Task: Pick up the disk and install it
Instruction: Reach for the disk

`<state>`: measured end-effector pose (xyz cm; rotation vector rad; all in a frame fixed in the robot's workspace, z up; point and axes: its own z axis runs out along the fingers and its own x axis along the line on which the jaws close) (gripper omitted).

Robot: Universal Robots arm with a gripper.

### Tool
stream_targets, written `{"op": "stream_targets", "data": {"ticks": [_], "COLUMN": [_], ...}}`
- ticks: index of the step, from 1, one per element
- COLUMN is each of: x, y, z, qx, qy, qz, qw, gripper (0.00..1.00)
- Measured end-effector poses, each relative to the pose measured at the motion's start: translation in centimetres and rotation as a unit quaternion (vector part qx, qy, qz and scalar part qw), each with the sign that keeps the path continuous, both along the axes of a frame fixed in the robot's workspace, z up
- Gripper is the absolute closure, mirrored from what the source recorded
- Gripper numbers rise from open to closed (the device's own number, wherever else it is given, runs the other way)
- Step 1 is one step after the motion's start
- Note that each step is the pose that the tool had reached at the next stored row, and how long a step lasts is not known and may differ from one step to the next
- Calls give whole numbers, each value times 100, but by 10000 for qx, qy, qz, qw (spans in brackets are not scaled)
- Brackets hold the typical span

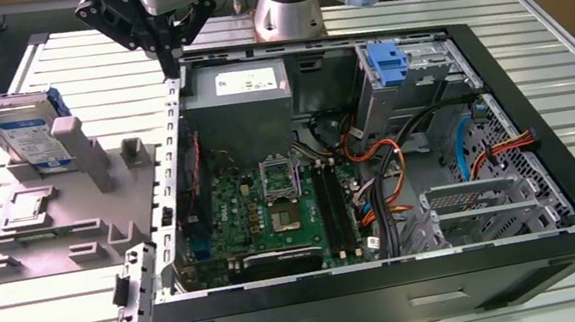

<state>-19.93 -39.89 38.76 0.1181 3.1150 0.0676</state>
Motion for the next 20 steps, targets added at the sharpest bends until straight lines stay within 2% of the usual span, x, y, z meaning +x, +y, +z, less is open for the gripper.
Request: {"op": "stream_targets", "data": {"ticks": [20], "x": [-102], "y": [0], "z": [-4], "qx": [0], "qy": [0], "qz": [0], "qw": [10000], "gripper": [90]}}
